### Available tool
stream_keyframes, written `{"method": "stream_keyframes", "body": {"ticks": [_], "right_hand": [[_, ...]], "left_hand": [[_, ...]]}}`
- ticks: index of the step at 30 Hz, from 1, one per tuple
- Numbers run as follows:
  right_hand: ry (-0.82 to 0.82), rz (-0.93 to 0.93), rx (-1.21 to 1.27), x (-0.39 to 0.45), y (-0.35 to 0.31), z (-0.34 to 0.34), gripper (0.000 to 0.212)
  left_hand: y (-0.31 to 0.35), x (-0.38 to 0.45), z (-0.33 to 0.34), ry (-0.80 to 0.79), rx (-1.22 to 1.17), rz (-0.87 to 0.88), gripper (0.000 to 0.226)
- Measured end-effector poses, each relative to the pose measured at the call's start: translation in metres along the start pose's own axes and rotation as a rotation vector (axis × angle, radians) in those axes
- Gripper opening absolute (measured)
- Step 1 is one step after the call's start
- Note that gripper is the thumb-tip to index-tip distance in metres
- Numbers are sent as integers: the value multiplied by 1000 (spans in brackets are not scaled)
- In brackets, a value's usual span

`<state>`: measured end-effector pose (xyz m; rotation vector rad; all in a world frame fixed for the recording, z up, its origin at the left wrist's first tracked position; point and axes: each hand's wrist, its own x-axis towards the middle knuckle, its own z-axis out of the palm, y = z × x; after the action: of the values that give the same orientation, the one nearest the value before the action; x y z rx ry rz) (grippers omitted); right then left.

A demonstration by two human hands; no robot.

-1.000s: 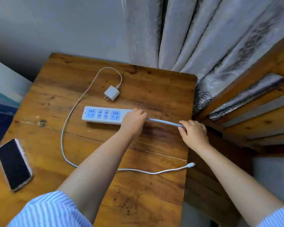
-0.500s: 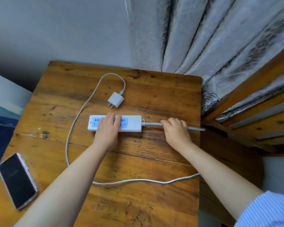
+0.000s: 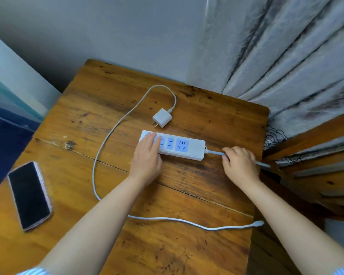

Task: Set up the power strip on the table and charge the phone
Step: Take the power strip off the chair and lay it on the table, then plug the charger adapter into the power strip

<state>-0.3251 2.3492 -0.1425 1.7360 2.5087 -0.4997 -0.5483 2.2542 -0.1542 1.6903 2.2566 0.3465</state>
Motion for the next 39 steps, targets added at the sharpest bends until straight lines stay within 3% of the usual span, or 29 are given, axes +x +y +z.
{"method": "stream_keyframes", "body": {"ticks": [2,8,12,17,20,24,30,35,39], "right_hand": [[1,-59,37,4,-17,-1,29],[3,-281,42,32,-72,-7,28],[-25,-367,25,64,-114,-2,33],[-187,-344,91,104,-148,-2,60],[-297,-404,-83,125,-159,4,69],[-271,-448,-290,135,-159,5,58],[-146,-581,-208,109,-148,-36,48],[-306,-744,-376,78,-143,-53,45],[-286,-743,-487,69,-146,-50,42]], "left_hand": [[-20,-21,3,91,-72,-176,52],[-63,-43,19,13,-49,-460,56],[-73,-44,25,29,-34,-467,59],[-72,-42,26,44,-20,-467,61],[-74,-40,27,28,-31,-470,62],[-76,-40,28,24,-39,-475,64],[-76,-41,29,15,-53,-481,65],[-74,-40,27,24,-68,-483,64],[-74,-40,26,22,-56,-482,64]]}}
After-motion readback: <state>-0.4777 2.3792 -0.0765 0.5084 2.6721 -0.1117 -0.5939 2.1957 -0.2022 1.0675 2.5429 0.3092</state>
